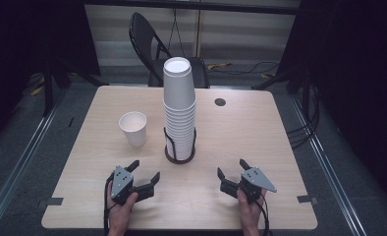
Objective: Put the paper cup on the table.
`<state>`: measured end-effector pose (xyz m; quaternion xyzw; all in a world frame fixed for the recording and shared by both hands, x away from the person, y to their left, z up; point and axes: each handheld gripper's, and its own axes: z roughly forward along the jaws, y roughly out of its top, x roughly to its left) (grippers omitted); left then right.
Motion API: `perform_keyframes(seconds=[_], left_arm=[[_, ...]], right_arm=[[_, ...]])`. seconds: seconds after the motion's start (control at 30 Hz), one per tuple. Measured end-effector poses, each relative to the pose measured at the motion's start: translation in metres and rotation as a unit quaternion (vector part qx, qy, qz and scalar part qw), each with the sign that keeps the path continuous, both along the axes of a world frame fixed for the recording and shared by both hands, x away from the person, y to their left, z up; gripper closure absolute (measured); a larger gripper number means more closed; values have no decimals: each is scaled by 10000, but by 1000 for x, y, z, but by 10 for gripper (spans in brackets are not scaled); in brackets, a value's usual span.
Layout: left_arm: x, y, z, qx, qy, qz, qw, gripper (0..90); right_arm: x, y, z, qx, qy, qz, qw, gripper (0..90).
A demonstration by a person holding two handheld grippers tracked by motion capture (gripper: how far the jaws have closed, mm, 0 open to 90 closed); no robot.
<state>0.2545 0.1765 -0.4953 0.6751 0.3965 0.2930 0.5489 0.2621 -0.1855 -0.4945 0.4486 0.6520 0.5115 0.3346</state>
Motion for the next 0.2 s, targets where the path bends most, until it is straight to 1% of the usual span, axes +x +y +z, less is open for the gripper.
perform_keyframes(seconds=[0.07,0.1,0.13,0.17,0.2], left_arm=[[0,-2,0,87,30,32,10000,154],[0,-4,0,165,18,37,9999,154],[0,-4,0,187,8,52,9998,154],[0,-4,0,171,-1,41,9998,154],[-1,-3,0,102,-68,2,9999,155]], right_arm=[[0,0,0,-1,22,32,10000,137],[1,0,0,-26,23,28,10000,137],[1,1,0,-47,33,16,10000,137],[1,1,0,-50,42,12,10000,137],[2,1,0,-53,79,-28,10000,138]])
